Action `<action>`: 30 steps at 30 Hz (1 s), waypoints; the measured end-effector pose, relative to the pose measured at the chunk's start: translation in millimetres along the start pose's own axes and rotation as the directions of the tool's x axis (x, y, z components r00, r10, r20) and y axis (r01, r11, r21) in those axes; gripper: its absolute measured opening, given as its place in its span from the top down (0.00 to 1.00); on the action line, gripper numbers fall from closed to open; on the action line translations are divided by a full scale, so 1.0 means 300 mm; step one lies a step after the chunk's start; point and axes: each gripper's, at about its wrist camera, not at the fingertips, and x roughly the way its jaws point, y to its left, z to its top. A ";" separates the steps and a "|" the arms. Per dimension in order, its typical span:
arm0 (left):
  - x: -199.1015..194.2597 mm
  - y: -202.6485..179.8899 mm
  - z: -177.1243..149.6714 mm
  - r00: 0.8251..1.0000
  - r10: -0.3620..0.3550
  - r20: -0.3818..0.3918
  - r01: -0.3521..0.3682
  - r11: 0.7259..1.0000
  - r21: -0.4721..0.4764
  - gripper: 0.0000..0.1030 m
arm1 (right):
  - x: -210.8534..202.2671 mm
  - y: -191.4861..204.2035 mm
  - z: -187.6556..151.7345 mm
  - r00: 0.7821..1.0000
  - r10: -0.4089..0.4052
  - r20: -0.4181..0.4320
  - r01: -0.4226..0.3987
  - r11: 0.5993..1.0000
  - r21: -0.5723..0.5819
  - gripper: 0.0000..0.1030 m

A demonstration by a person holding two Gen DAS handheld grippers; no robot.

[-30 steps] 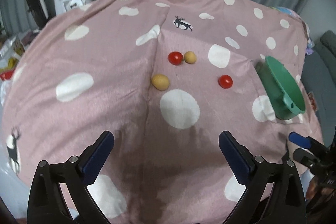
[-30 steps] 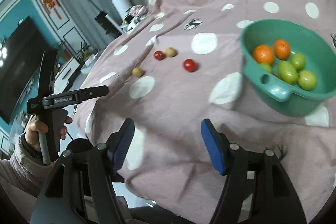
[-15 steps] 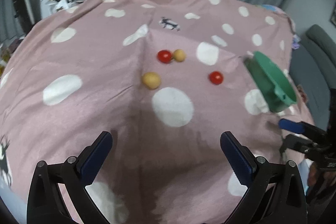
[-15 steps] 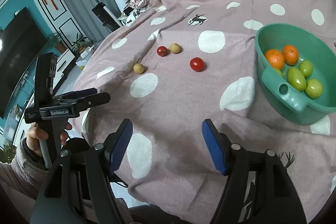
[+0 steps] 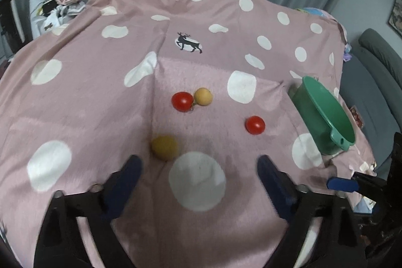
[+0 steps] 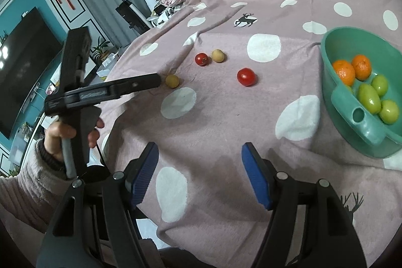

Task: Organize fruits
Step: 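Move both open tools back over the remaining tan fruits and tomatoes, then grasp a tan fruit with the left tool while the right tool grasps another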

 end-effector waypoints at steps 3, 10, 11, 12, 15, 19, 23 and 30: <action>0.043 -0.001 0.022 1.000 0.022 -0.020 -0.022 1.000 0.008 0.19 | 0.008 -0.015 0.001 1.000 0.003 -0.001 -0.003 1.000 0.008 0.33; 0.110 -0.022 0.036 0.993 0.100 -0.057 -0.096 0.993 0.068 0.19 | 0.019 -0.041 0.002 1.000 0.019 0.002 -0.019 1.000 0.024 0.33; 0.118 -0.025 0.040 0.992 0.110 -0.057 -0.106 0.992 0.074 0.19 | 0.021 -0.045 0.004 1.000 0.021 0.003 -0.021 0.999 0.026 0.33; 0.128 -0.030 0.046 0.990 0.126 -0.059 -0.120 0.989 0.089 0.19 | 0.022 -0.049 0.005 1.000 0.024 0.005 -0.024 0.999 0.029 0.33; 0.163 -0.060 0.055 0.979 0.188 -0.078 -0.174 0.972 0.155 0.24 | 0.027 -0.057 0.005 0.999 0.033 0.010 -0.033 0.999 0.037 0.33; 0.188 -0.072 0.055 0.979 0.173 -0.113 -0.150 0.971 0.184 0.33 | 0.020 -0.071 -0.002 0.999 0.038 0.018 -0.039 0.998 0.042 0.33; 0.157 -0.077 0.056 0.990 0.095 -0.107 -0.076 0.982 0.174 0.33 | 0.018 -0.098 -0.006 0.999 0.036 0.025 -0.037 0.997 0.060 0.33; 0.214 -0.051 0.054 0.975 0.167 -0.147 -0.141 0.975 0.172 0.41 | 0.022 -0.119 -0.004 0.999 0.045 0.028 -0.047 0.996 0.070 0.31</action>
